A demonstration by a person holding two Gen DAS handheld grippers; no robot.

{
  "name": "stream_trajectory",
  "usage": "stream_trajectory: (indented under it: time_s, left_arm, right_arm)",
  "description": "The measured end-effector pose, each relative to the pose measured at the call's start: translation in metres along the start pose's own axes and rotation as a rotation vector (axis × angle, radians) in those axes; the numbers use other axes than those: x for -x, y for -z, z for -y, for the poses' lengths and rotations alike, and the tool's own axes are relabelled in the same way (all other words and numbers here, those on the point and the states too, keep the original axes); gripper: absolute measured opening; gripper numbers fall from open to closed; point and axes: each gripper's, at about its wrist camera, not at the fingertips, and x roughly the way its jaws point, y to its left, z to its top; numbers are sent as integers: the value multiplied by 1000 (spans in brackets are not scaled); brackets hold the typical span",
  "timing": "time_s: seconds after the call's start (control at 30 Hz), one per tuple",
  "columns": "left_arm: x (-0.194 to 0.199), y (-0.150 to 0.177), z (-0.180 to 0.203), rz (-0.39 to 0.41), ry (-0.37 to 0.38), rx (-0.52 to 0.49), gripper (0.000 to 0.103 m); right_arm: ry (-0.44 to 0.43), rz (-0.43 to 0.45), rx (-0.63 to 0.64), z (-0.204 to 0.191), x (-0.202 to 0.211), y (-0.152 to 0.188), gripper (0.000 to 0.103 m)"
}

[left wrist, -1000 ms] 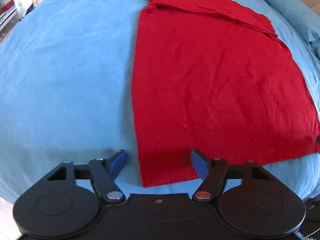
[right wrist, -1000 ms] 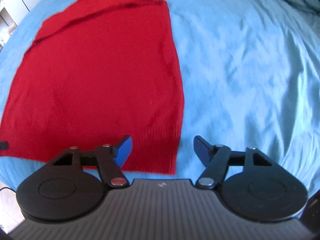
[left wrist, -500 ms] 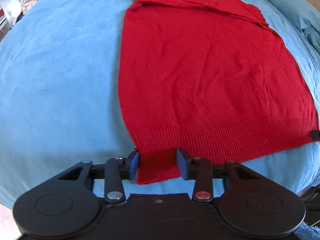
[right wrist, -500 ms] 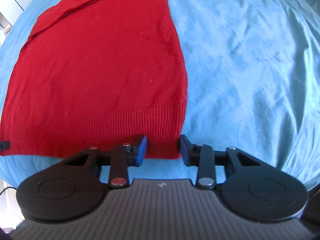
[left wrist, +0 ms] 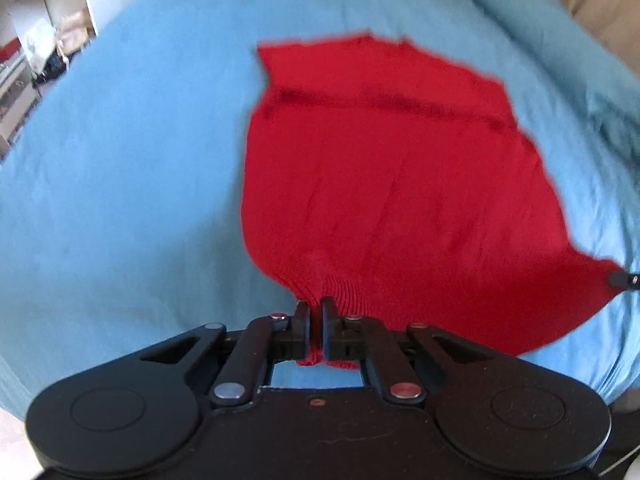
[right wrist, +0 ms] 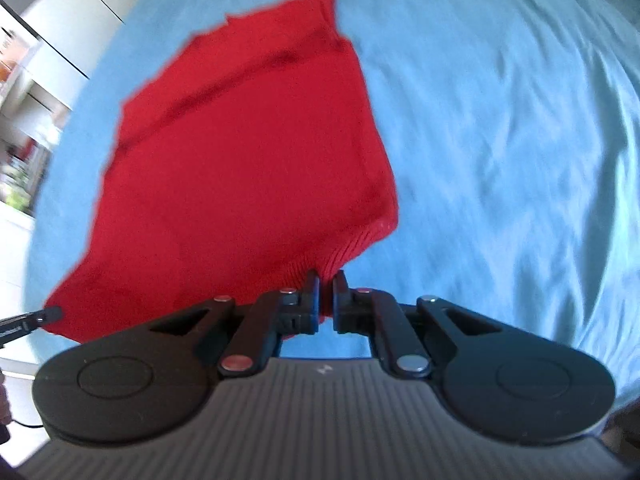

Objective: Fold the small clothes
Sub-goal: 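Carry the hem with both tools over the strip and lay it down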

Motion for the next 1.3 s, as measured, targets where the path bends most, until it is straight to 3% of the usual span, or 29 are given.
stream_trajectory:
  time_s: [0.17,0.3,0.47,0.63,0.77,0.87,1.0,1.2,1.3]
  left_arm:
    - [30,-64,0,134,11,60,5]
    - [25,-130,0,242,12,71,5]
    - [-21,-213,-4,341,-6,92,5]
    - [-111,-278,-6,353,-93,159,5]
    - [-186,-302,-11,336,-147,220,5]
    - [-219,-307,-16,316,-179,256,5]
    - [-243,-313,-23,307,-199,295,5]
    - [-254,-316,-15,307,-235,292,5]
    - [-252,-318,-11,323,-252,306,24]
  right_arm:
    - [-63,99,-2,-15,29,-65,20]
    - [-111,190,-16,-24,27,-129,20]
    - [-142,283,-17,-35,-9,-215,20]
    - [-150,309,-86,-34,-99,-287,20]
    - [-105,274,-84,-24,-184,-317,20]
    - [-78,260,-73,-15,-222,-328,20]
    - [-66,266,-74,-5,-245,-337,20]
    - [-31,262,21,-16,-262,-341,20]
    - [-8,279,65,-23,-262,-342,27]
